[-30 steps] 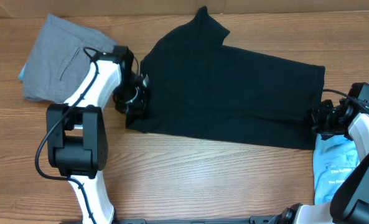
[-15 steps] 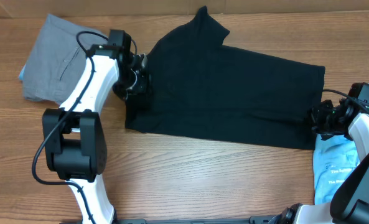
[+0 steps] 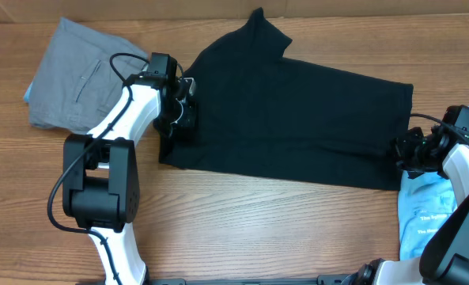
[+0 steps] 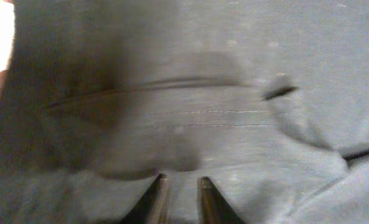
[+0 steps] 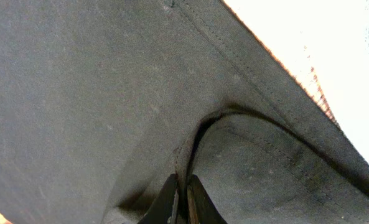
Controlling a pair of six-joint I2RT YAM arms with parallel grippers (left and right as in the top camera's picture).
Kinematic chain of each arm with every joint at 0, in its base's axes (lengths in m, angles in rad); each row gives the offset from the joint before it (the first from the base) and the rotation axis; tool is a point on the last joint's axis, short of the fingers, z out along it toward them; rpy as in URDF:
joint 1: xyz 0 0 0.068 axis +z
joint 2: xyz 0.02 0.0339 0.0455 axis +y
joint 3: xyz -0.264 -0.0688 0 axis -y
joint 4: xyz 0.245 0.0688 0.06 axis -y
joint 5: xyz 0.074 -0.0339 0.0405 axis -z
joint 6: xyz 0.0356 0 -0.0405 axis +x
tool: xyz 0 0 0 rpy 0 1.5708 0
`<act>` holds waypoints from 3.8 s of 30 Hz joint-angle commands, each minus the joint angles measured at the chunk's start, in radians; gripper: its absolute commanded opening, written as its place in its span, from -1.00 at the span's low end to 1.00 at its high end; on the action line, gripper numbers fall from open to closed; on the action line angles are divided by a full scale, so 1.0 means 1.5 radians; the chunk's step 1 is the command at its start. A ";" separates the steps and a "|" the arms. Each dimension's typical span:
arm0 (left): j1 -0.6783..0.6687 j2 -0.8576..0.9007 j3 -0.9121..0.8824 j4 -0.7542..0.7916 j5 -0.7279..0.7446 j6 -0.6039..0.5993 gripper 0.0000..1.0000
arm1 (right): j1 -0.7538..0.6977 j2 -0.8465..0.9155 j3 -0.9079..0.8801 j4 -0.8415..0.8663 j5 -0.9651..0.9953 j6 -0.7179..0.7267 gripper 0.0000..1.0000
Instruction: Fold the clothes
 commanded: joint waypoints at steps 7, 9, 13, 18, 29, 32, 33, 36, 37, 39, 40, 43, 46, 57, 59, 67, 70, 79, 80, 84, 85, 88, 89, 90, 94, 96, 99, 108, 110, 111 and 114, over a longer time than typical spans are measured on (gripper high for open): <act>-0.031 -0.005 0.004 -0.007 0.184 0.012 -0.92 | 0.003 -0.015 0.013 -0.003 -0.003 0.002 -0.92; -0.027 -0.007 0.019 -0.016 0.201 0.012 -0.92 | 0.003 -0.015 0.013 -0.003 -0.003 0.002 -0.92; -0.026 -0.009 0.062 -0.055 0.165 0.012 -0.92 | 0.003 -0.015 0.013 -0.003 -0.003 0.002 -0.92; -0.024 -0.007 0.067 -0.129 -0.082 -0.044 -0.27 | 0.003 -0.015 0.013 -0.005 -0.003 0.002 -0.91; 0.021 -0.007 0.056 -0.321 -0.028 -0.047 -0.17 | 0.003 -0.015 0.013 -0.013 0.000 -0.016 -0.90; 0.009 -0.007 0.027 -0.316 0.010 -0.035 -0.65 | 0.003 -0.015 0.013 -0.013 0.000 -0.016 -0.90; 0.001 -0.007 0.016 -0.313 0.009 -0.035 -0.77 | 0.003 -0.015 0.013 -0.013 0.000 -0.016 -0.90; -0.016 -0.007 -0.013 -0.305 0.007 -0.035 -0.92 | 0.003 -0.015 0.013 -0.013 0.000 -0.016 -0.90; -0.019 -0.007 -0.016 -0.304 0.007 -0.036 -0.92 | 0.003 -0.015 0.013 -0.013 0.000 -0.016 -0.90; -0.020 -0.007 -0.017 -0.303 0.007 -0.035 -0.91 | 0.003 -0.015 0.013 -0.013 0.000 -0.016 -0.90; -0.020 -0.008 -0.016 -0.304 0.007 -0.035 -0.91 | 0.003 -0.015 0.013 -0.013 0.000 -0.016 -0.90; -0.019 -0.008 -0.015 -0.322 0.005 -0.035 -0.91 | 0.003 -0.015 0.013 -0.013 0.000 -0.016 -0.90; -0.019 -0.008 -0.015 -0.345 -0.015 -0.035 -0.90 | 0.003 -0.015 0.013 -0.013 0.000 -0.016 -0.90; 0.024 -0.008 0.111 -0.293 -0.045 -0.068 -0.45 | 0.002 -0.015 0.013 -0.013 0.000 -0.016 -0.90; 0.030 -0.008 0.138 -0.263 -0.045 -0.068 -0.25 | 0.002 -0.015 0.013 -0.013 0.000 -0.016 -0.90; 0.024 0.033 0.104 -0.111 -0.045 -0.069 0.09 | 0.002 -0.015 0.013 -0.013 0.000 -0.016 -0.89; 0.024 0.061 0.104 -0.112 -0.045 -0.069 0.07 | 0.002 -0.015 0.013 -0.013 0.000 -0.016 -0.89; 0.034 0.085 0.104 -0.134 -0.129 -0.075 0.06 | 0.002 -0.015 0.013 -0.018 0.000 -0.016 -0.89; 0.034 0.086 0.103 -0.133 -0.129 -0.073 0.07 | 0.002 -0.015 0.013 -0.018 0.000 -0.016 -0.89; 0.034 0.086 0.094 -0.120 -0.129 -0.073 0.08 | 0.002 -0.015 0.013 -0.018 0.000 -0.016 -0.89; 0.034 0.086 0.092 -0.119 -0.129 -0.073 0.08 | 0.002 -0.015 0.013 -0.018 0.000 -0.016 -0.89; 0.034 0.086 0.089 -0.125 -0.137 -0.073 0.02 | 0.002 -0.015 0.013 -0.018 0.000 -0.016 -0.89; 0.034 0.086 0.089 -0.127 -0.140 -0.073 -0.03 | 0.002 -0.015 0.013 -0.018 0.000 -0.016 -0.89; 0.035 0.086 0.090 -0.128 -0.139 -0.073 -0.06 | 0.002 -0.015 0.013 -0.018 0.000 -0.016 -0.89; 0.043 0.080 0.110 -0.155 -0.126 -0.076 -0.26 | 0.002 -0.015 0.013 -0.018 0.000 -0.016 -0.89; 0.047 0.073 0.125 -0.168 -0.117 -0.076 -0.24 | 0.002 -0.015 0.013 -0.018 0.000 -0.016 -0.89; 0.054 0.067 0.132 -0.177 -0.114 -0.066 -0.10 | 0.002 -0.015 0.013 -0.018 0.000 -0.016 -0.89; 0.054 0.087 0.127 -0.169 -0.097 -0.060 0.00 | 0.002 -0.015 0.013 -0.018 0.000 -0.016 -0.89; 0.053 0.087 0.127 -0.165 -0.081 -0.054 -0.07 | 0.002 -0.015 0.013 -0.018 0.000 -0.016 -0.89; 0.051 0.087 0.127 -0.161 -0.072 -0.050 -0.12 | 0.002 -0.015 0.013 -0.018 0.000 -0.016 -0.89; 0.046 0.087 0.127 -0.156 -0.057 -0.050 -0.32 | 0.002 -0.015 0.013 -0.018 0.000 -0.016 -0.89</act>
